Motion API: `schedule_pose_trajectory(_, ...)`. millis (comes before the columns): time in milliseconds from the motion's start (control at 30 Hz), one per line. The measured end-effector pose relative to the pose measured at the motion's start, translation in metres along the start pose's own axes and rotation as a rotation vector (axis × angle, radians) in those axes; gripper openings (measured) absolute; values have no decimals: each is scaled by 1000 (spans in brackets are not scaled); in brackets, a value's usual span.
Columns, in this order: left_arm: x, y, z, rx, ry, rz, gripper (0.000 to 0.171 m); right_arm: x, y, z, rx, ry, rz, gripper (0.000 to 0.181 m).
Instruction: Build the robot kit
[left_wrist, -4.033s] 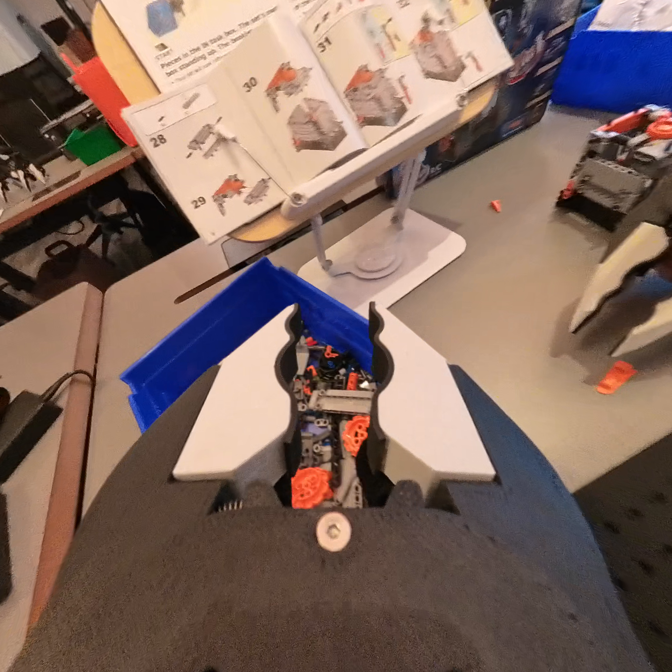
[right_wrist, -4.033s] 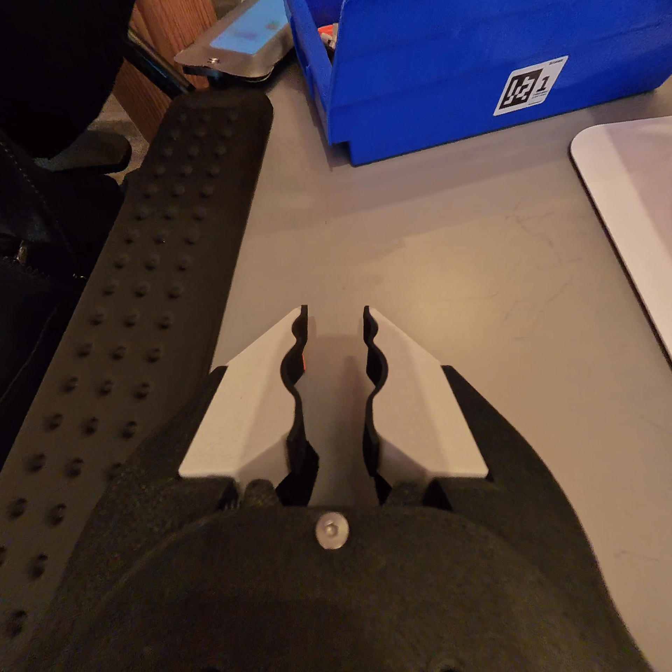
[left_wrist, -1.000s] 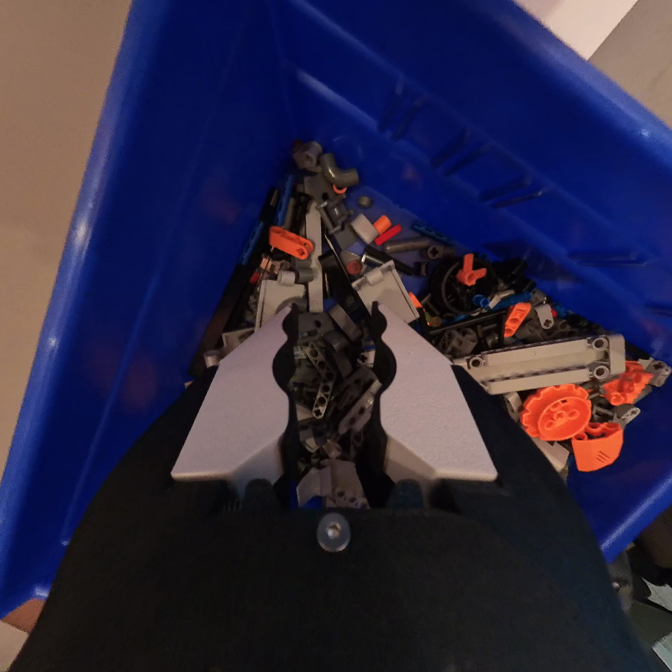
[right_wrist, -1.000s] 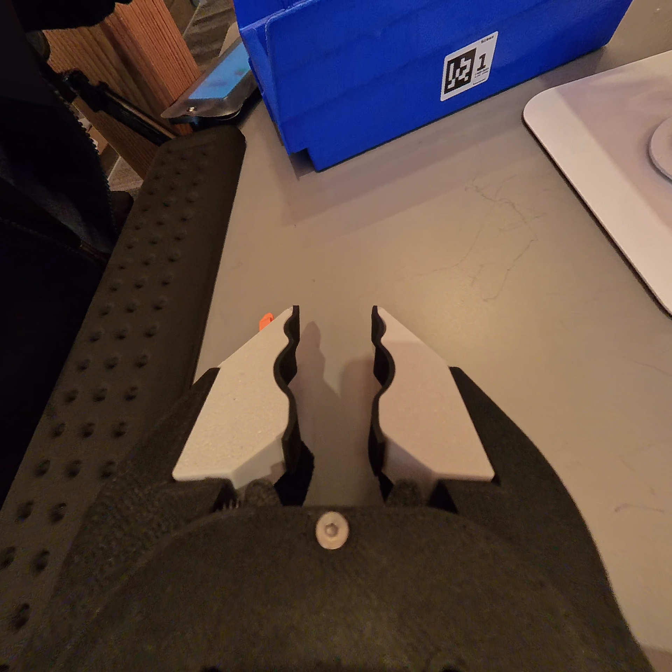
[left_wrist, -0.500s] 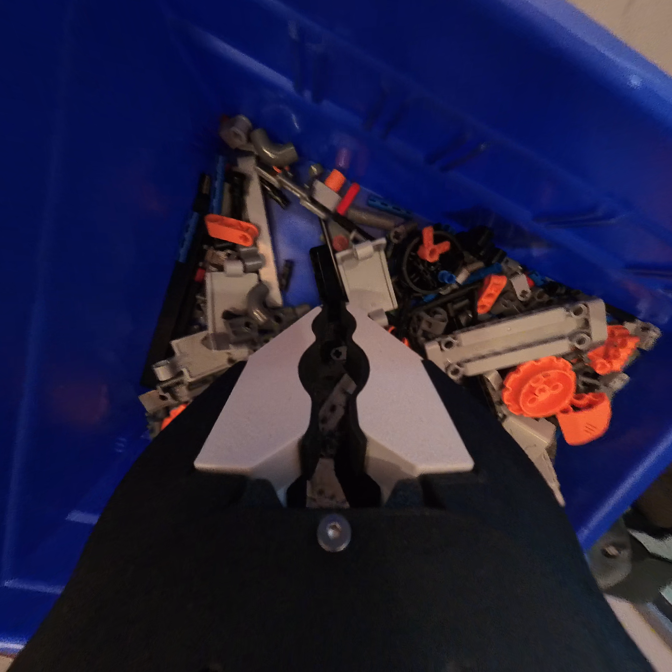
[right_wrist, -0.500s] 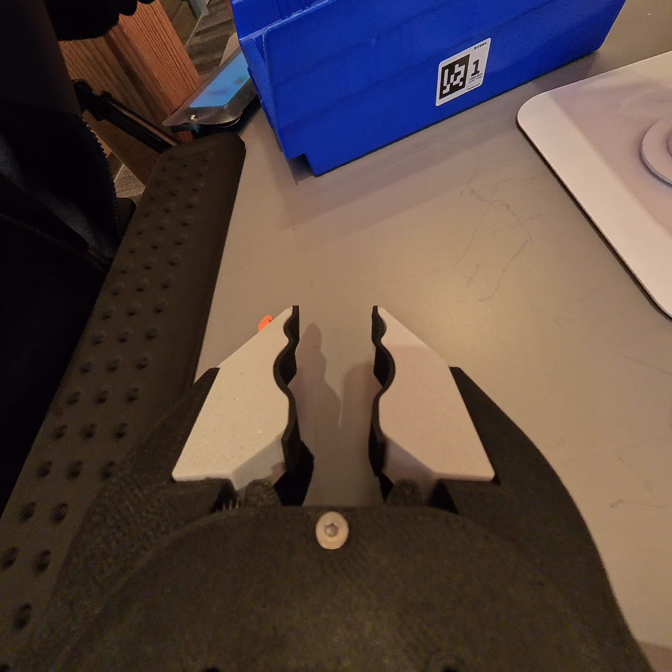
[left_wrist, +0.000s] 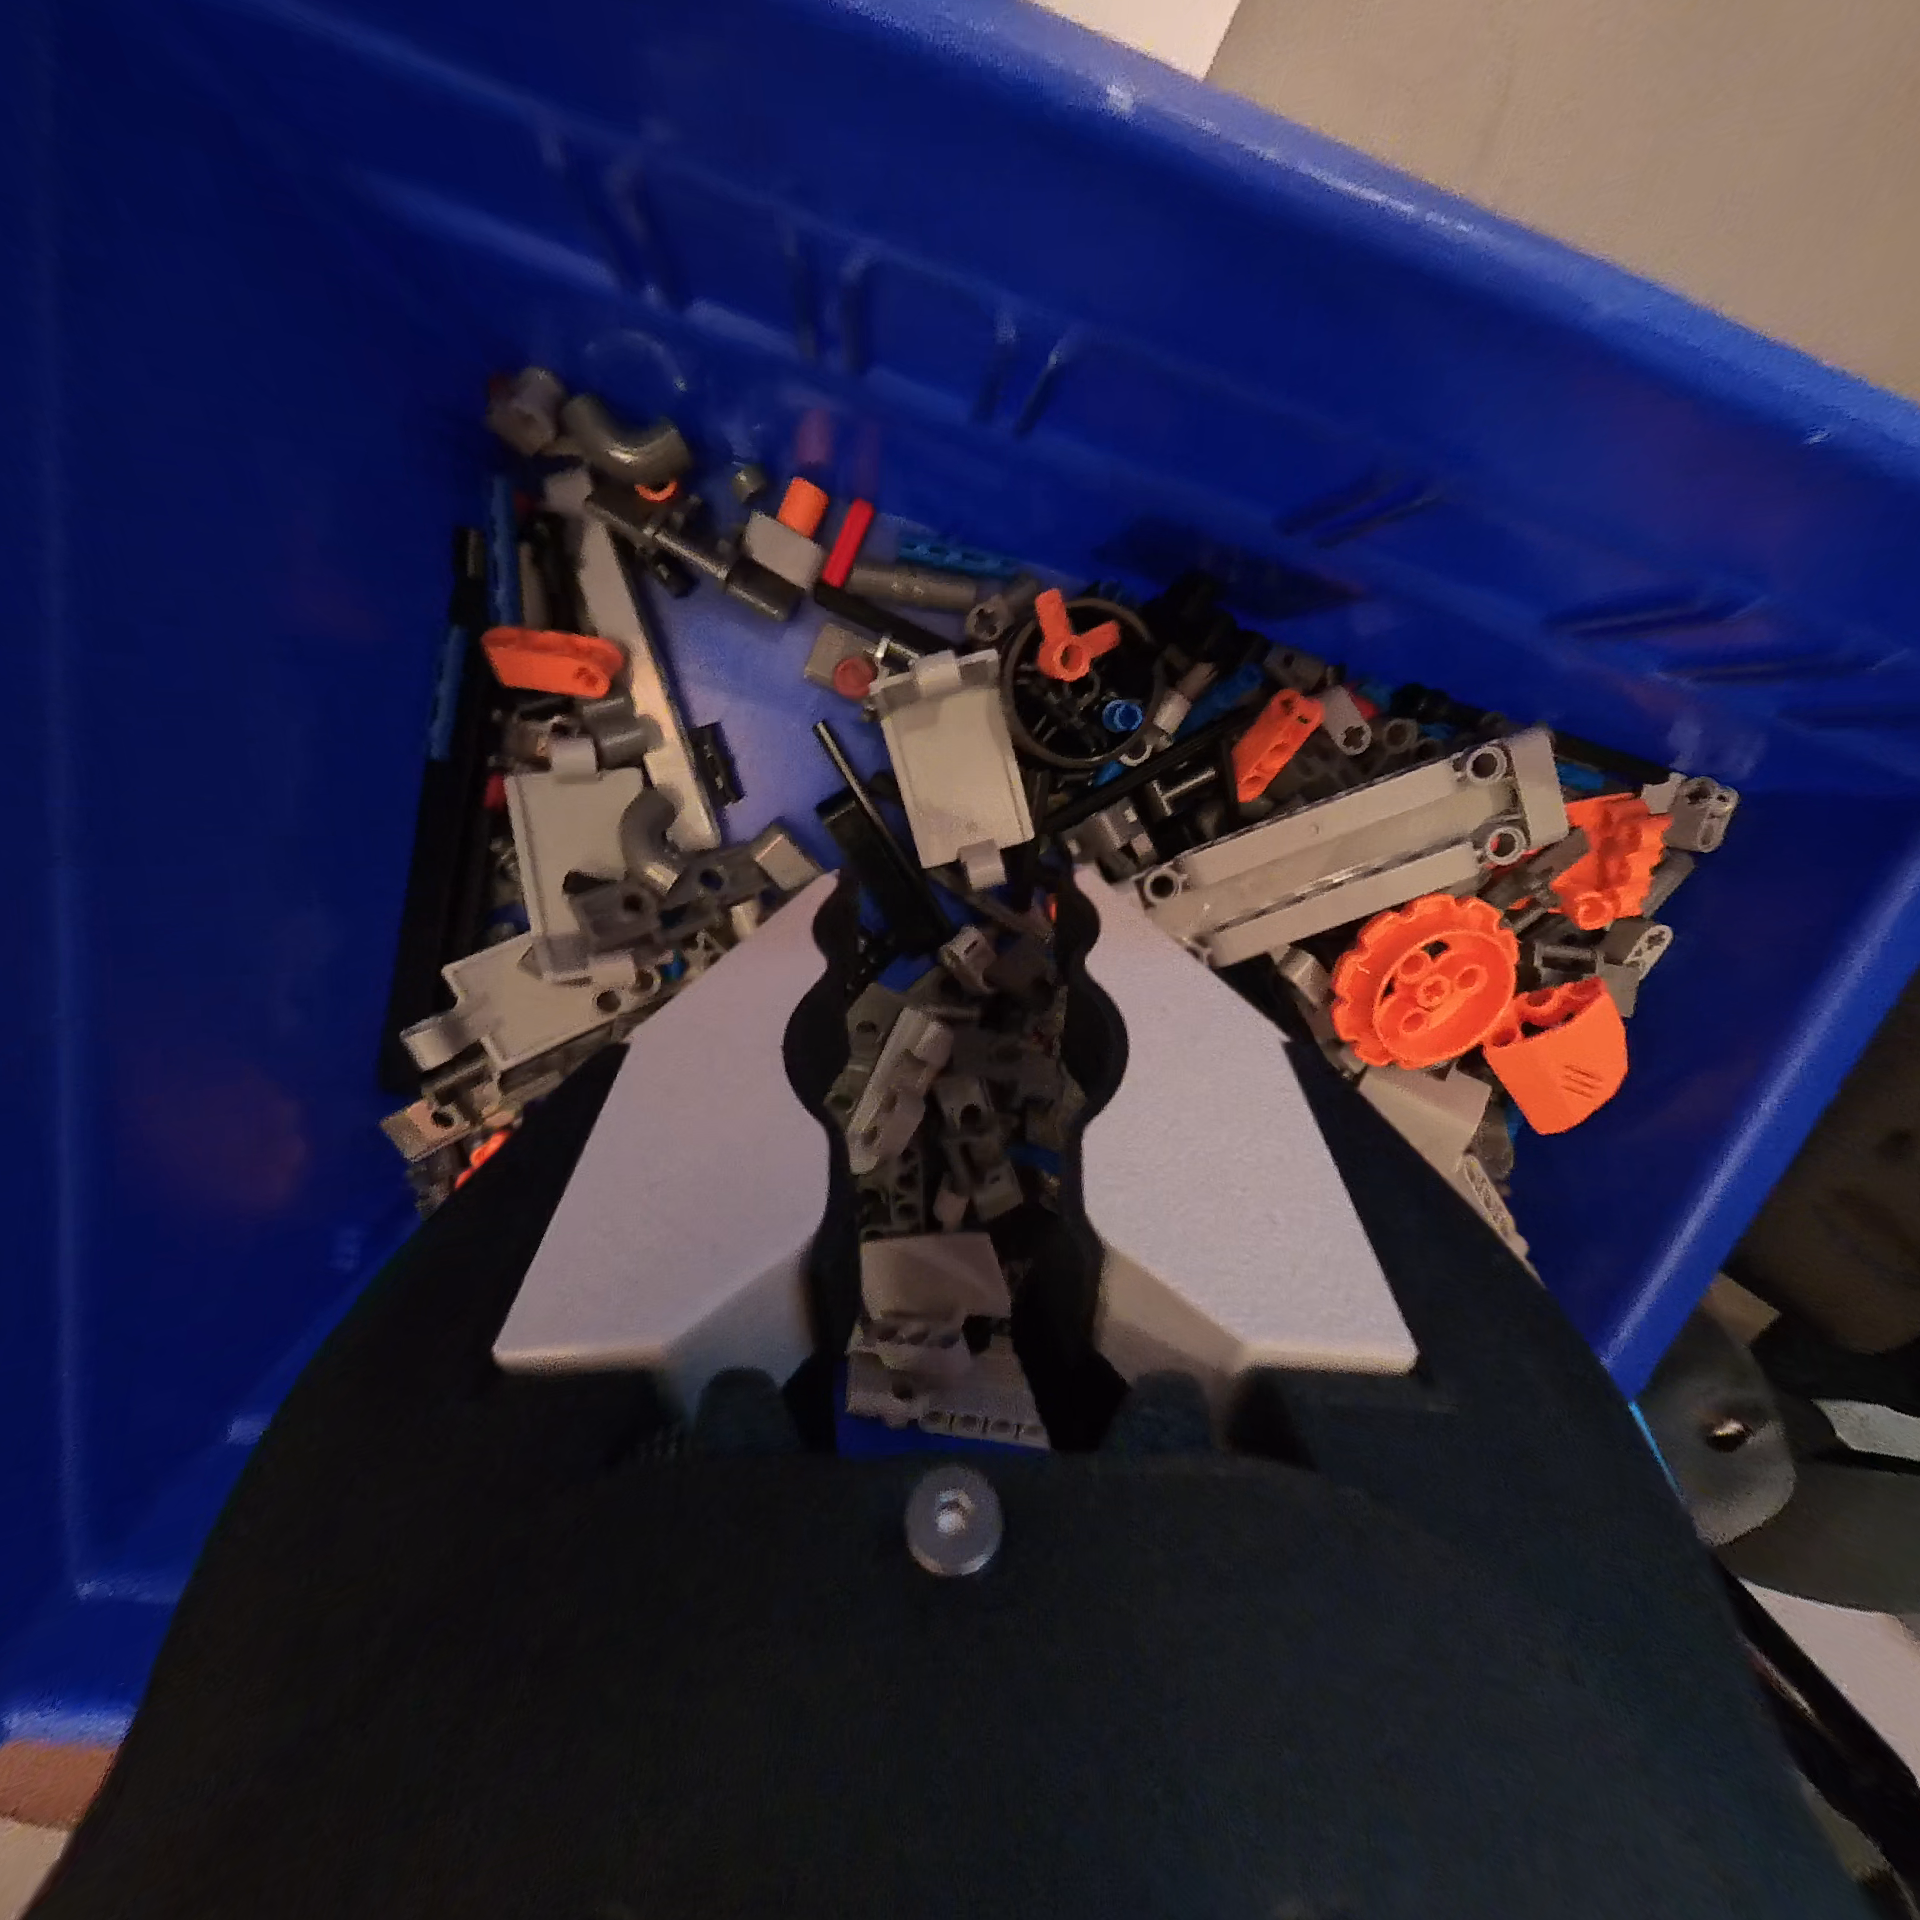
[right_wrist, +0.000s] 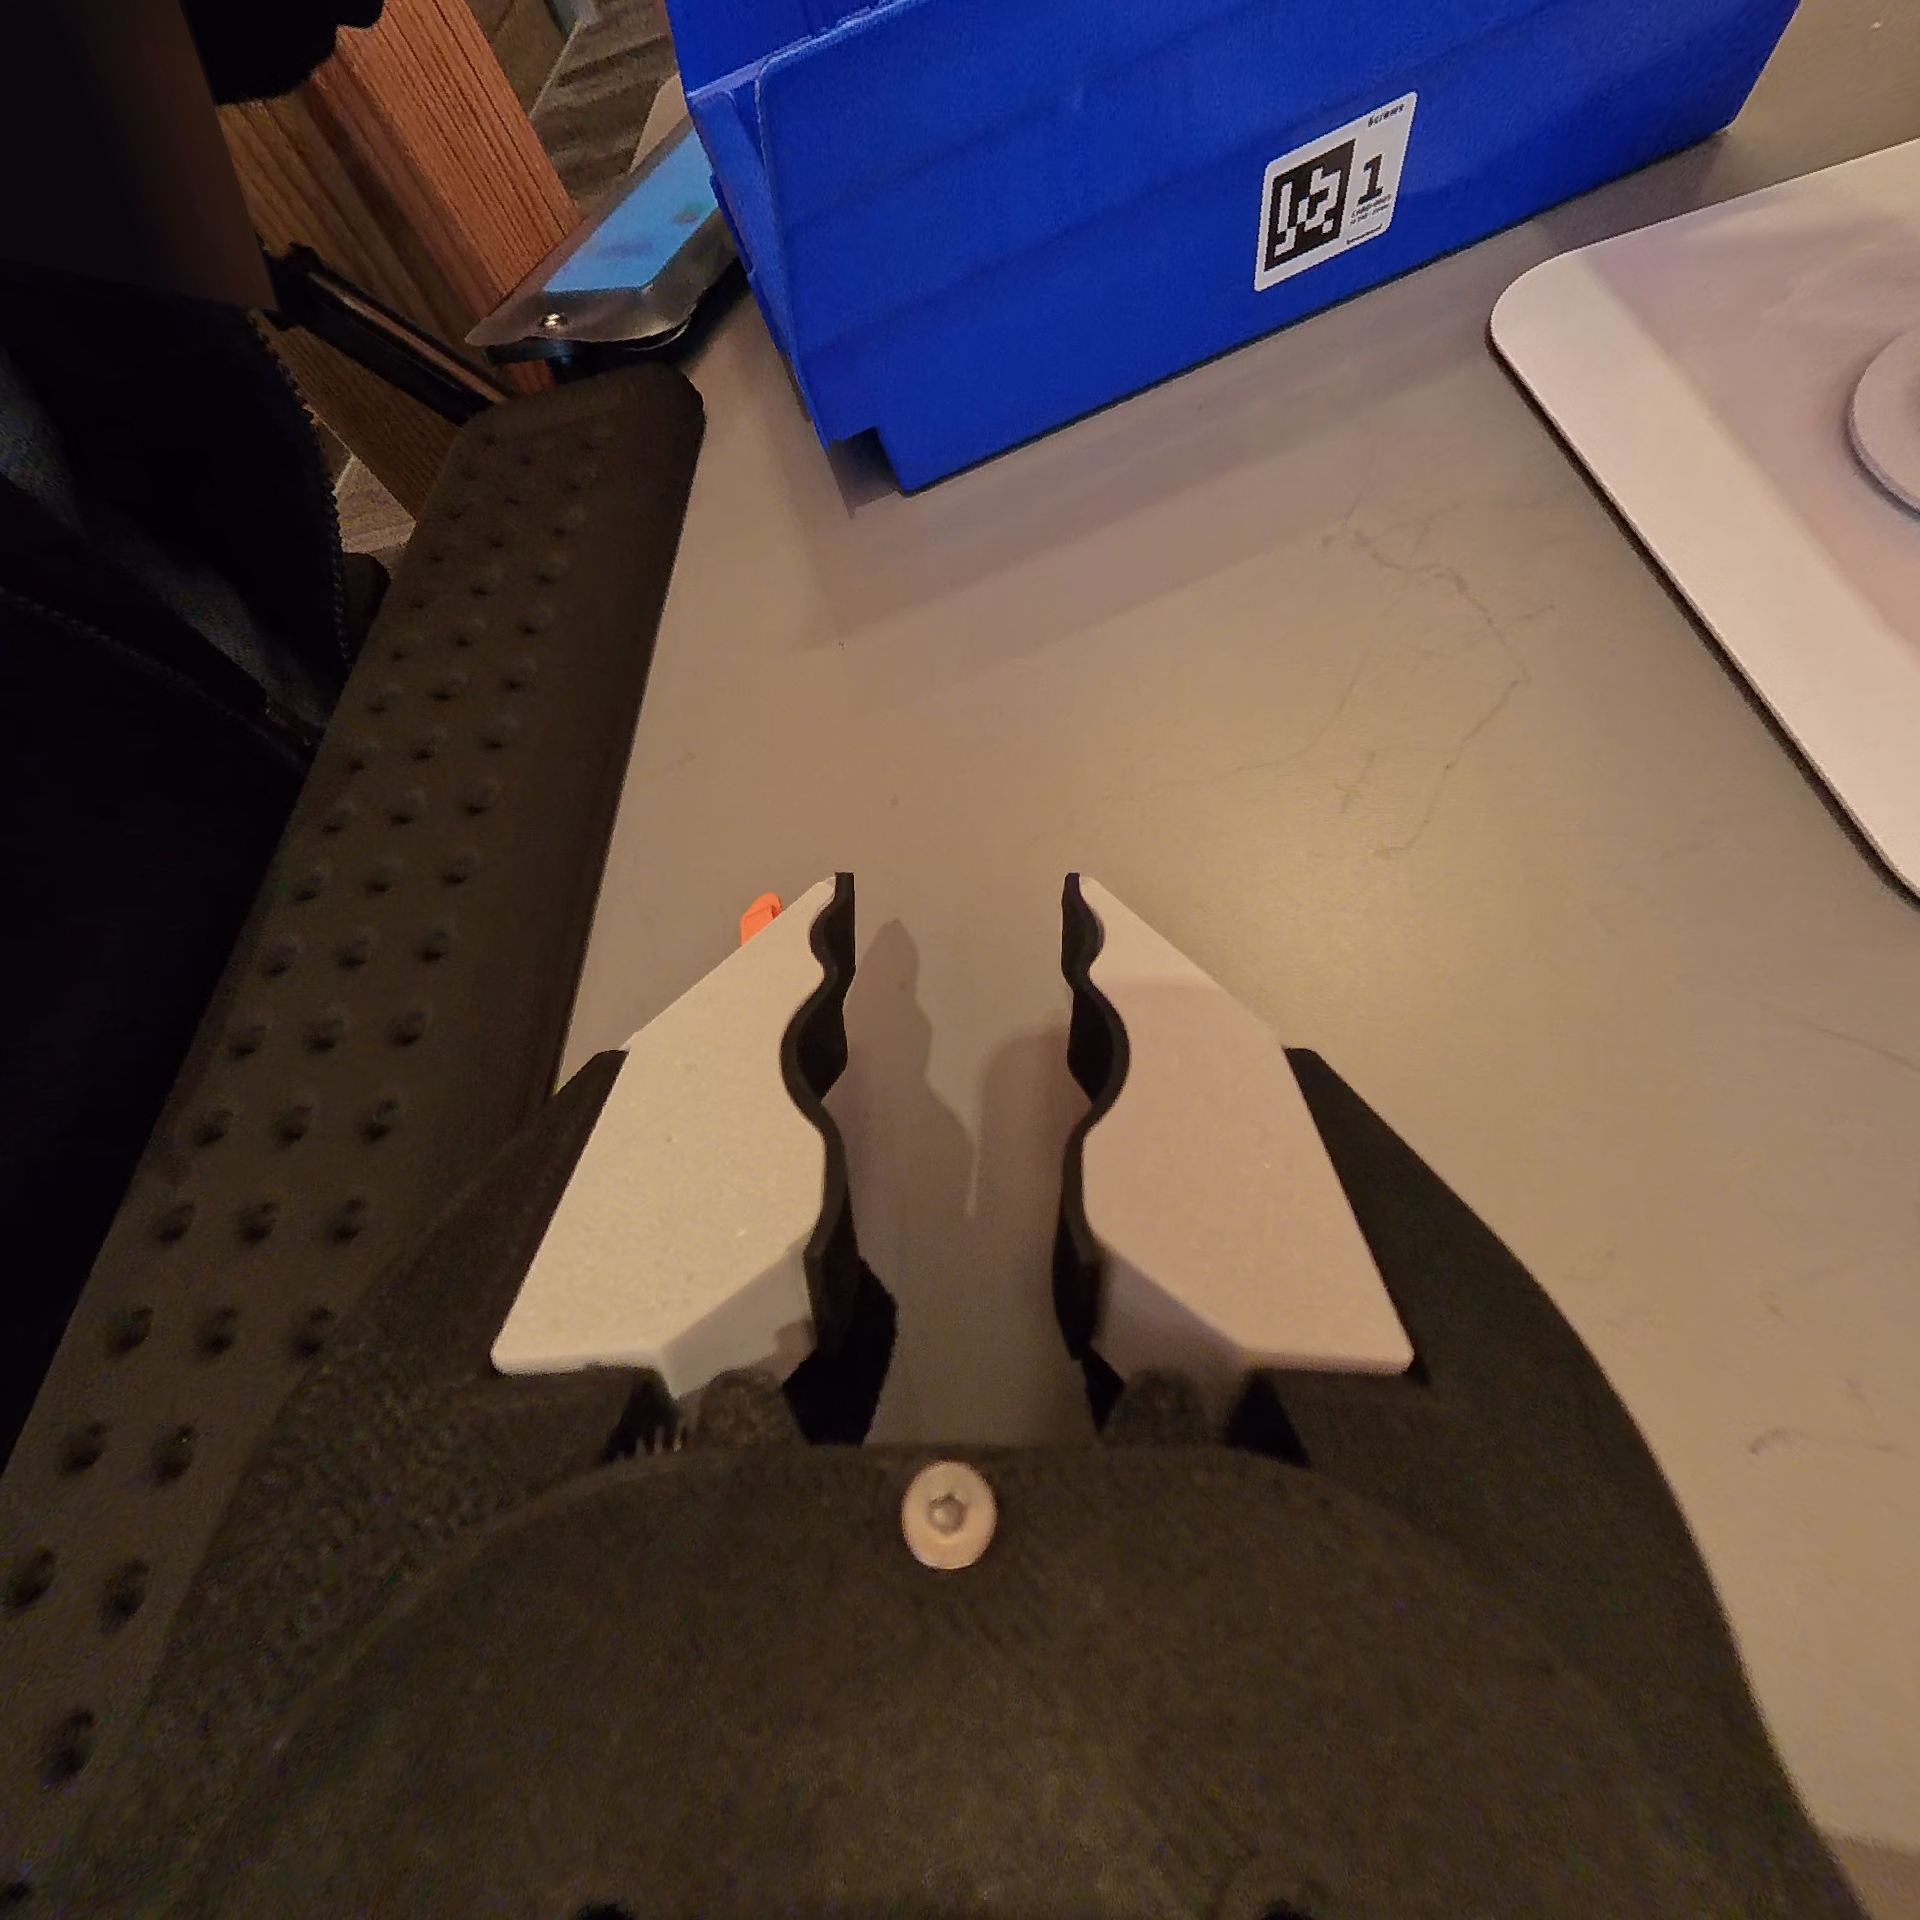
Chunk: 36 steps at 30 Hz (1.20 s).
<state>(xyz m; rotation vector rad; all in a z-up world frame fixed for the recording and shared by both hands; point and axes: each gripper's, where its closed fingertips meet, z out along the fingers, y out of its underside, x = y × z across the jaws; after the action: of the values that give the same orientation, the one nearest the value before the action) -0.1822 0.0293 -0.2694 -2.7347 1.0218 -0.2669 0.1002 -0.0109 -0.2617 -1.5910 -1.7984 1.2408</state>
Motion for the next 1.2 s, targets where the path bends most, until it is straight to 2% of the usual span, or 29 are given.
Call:
schedule_pose_trajectory(133, -6, 8, 17, -84, -61, 24, 31, 0, 0, 0, 1, 1, 0, 38)
schedule_pose_trajectory(233, -29, 16, 8, -128, -229, 30, 23, 0, 1, 0, -5, 3, -1, 38)
schedule_pose_trajectory(333, -28, 11, -8, -81, -256, 30, 19, 0, 1, 0, -4, 1, 1, 38)
schedule_pose_trajectory(500, -11, 1, -15, -15, -171, 52, 26, 3, -5, -6, 37, 10, 15, 38)
schedule_pose_trajectory(700, -7, 5, -2, -28, -163, 69, 31, 27, -24, -37, 138, 174, 26, 37)
schedule_pose_trajectory(800, -7, 7, 3, -37, -165, 70, 33, 51, -14, -39, 94, 299, 79, 47)
schedule_pose_trajectory(967, -8, 7, -2, -17, -186, 64, 34, 67, -19, -39, 37, 471, 73, 67)
schedule_pose_trajectory(1100, -3, 10, -9, -4, -165, 73, 38, 67, -11, -21, -59, 489, 27, 73)
schedule_pose_trajectory(1200, 24, 15, -9, -6, -46, 143, 41, 67, -2, -18, -73, 463, 38, 71)
